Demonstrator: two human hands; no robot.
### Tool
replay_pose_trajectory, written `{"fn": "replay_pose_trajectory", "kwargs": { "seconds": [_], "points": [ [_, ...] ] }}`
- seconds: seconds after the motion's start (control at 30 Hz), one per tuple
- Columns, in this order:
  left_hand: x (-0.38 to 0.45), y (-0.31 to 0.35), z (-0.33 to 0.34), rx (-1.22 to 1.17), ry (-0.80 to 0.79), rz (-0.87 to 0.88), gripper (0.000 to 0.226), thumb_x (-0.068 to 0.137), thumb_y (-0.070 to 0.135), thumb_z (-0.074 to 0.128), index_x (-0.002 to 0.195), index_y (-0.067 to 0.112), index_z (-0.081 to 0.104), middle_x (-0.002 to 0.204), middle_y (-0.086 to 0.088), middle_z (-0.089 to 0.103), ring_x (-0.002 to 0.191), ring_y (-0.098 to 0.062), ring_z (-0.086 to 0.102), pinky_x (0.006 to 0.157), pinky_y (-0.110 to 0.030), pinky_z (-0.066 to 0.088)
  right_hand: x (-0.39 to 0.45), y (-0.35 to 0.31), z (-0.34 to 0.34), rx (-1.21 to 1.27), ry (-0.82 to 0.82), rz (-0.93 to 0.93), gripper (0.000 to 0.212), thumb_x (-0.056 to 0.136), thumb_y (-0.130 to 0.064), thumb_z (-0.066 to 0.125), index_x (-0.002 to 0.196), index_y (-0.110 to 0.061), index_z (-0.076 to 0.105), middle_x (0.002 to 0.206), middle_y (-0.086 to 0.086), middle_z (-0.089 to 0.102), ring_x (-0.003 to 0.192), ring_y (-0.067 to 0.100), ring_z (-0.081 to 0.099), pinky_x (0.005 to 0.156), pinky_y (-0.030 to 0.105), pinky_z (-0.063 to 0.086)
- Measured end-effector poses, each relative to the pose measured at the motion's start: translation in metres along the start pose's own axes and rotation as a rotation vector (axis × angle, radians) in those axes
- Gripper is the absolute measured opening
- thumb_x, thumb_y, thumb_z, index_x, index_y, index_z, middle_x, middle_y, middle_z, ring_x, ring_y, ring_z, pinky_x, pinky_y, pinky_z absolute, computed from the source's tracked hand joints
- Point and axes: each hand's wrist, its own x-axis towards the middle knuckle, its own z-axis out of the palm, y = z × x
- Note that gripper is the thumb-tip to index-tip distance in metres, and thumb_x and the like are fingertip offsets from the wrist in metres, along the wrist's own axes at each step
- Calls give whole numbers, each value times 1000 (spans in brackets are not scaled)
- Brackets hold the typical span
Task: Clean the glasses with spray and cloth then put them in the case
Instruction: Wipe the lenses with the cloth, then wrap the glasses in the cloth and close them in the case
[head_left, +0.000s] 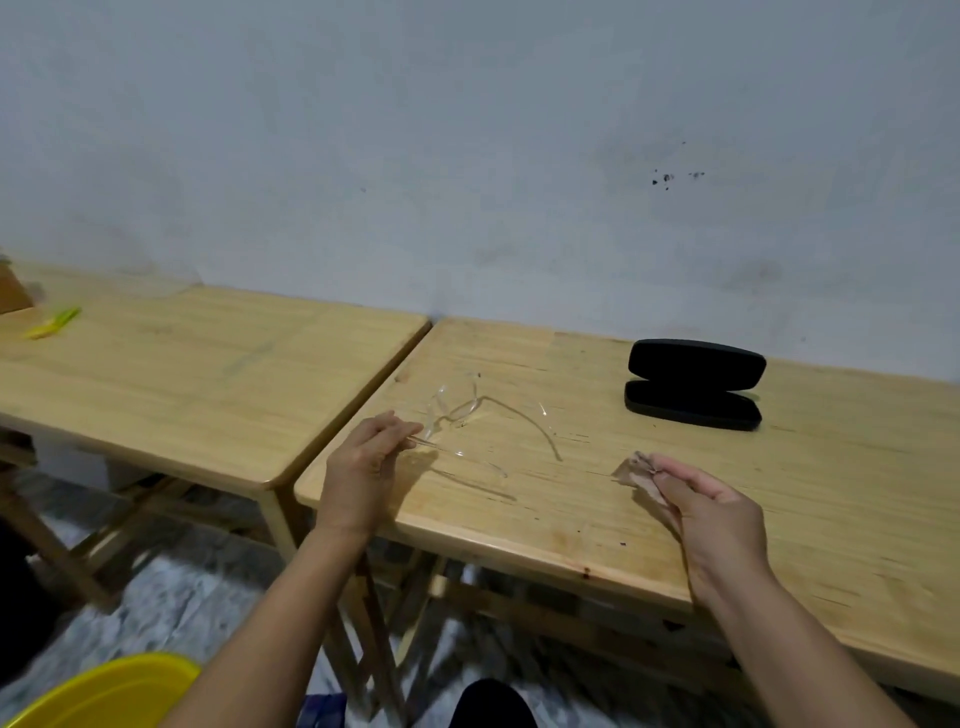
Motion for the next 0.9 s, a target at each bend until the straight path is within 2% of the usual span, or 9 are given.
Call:
{"fn": "replay_pose_trajectory", "kwargs": {
  "seconds": [0.17,0.33,0.43,0.5,0.6,0.7,0.77,0.9],
  "points": [
    [-1,3,-2,-15,-76,37,43,77,-6,65,112,19,65,122,-12,62,114,-23,57,101,-44,44,0,-1,0,26,-13,22,17,85,-7,65,95,-17,73,99,-1,72,98,18,65,94,41,52],
    [-4,8,-4,5,-94,68,53,73,-7,68,118,19,60,123,-13,61,107,-24,61,97,-41,45,2,0,0,32,-2,39,16,84,-11,67,88,-24,75,97,-2,73,98,19,65,92,42,53],
    [0,21,-6,26,9,93,44,76,-6,64,115,13,62,116,-14,65,98,-26,65,90,-42,50,3,-2,-4,39,-6,41,16,84,-11,67,86,-25,74,96,-2,73,96,18,66,91,41,53],
    [4,35,-6,21,85,126,35,81,-3,61,113,11,63,108,-13,68,94,-24,65,85,-38,51,4,-5,-7,42,-15,50,17,84,-11,67,84,-25,74,95,-2,74,95,18,66,91,41,53],
    [10,66,2,-60,107,210,26,81,0,64,105,9,67,97,-8,70,87,-13,62,79,-26,49,5,-10,-14,52,-41,70,17,84,-9,67,82,-24,75,95,0,74,97,21,68,91,41,54],
    [12,110,23,-155,-31,262,17,82,12,65,98,15,70,91,-1,71,81,-5,62,73,-9,44,5,-19,-22,79,-69,71,16,84,-7,66,85,-21,74,96,4,74,93,21,69,87,38,56],
    [9,143,42,-238,-176,203,16,84,23,64,99,21,70,92,6,70,80,2,60,70,1,40,5,-25,-29,80,-78,60,14,84,-8,66,87,-19,74,96,6,74,91,21,70,85,38,57],
    [3,194,80,-392,-364,34,28,84,34,63,109,23,67,103,9,68,85,8,55,70,7,35,6,-33,-44,83,-103,44,11,85,-8,66,90,-15,73,94,10,74,91,24,71,82,36,57]
  ]
}}
